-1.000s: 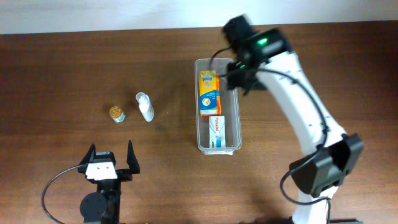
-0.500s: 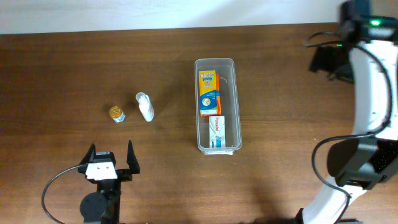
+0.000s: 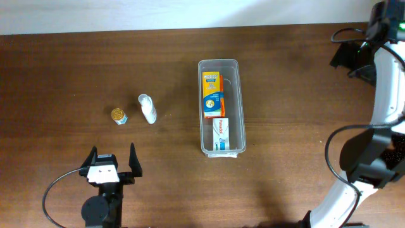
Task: Pack container
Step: 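Raise the right gripper and retract it to the upper right, then move the left gripper over the white spray bottle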
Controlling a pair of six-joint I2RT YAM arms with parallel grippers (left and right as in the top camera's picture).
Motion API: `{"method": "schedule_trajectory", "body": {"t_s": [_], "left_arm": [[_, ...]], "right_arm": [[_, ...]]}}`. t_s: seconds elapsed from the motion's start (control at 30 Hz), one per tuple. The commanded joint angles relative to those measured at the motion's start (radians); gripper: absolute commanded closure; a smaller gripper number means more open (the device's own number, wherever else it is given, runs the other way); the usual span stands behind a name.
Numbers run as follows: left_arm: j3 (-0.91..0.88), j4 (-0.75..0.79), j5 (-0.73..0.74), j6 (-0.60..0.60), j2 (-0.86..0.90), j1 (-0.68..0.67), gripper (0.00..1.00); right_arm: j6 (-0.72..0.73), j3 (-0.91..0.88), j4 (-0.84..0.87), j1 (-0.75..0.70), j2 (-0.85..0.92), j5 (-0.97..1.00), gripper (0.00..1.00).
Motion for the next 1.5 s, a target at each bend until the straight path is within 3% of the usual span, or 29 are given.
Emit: {"method": "schedule_trajectory", "body": {"t_s": [0.0,0.67,0.9,1.0,1.23,1.47], "left_arm": [[-0.007,0.003,0.014,-0.006,-0.006,0.005,0.01],[-0.007,0.005,0.026,-0.006,-0.006,0.005,0.01],[-0.001,0.264,0.109,-0.007,-0.006,0.005,0.01],[0.034,0.294,0.144,-0.007,0.005,0.005,0.01],[0.280,0.189,0.313,-0.006,0.206,0.005,0.01],[0.742,-0.152,0.392,-0.002,0.640,0.005,0.01]], "right_arm": [[0.000,-0.001,0.014,-0.001,0.023,-0.009,0.02],[0.001,-0.001,0.081,-0.001,0.025,-0.010,0.02],[0.001,-0.001,0.081,-0.001,0.025,-0.010,0.02],[0.001,-0.001,0.081,-0.001,0.025,-0.010,0.02],[0.001,-0.001,0.081,-0.001,0.025,-0.009,0.02],[0.001,-0.001,0.081,-0.001,0.025,-0.009,0.02]]}}
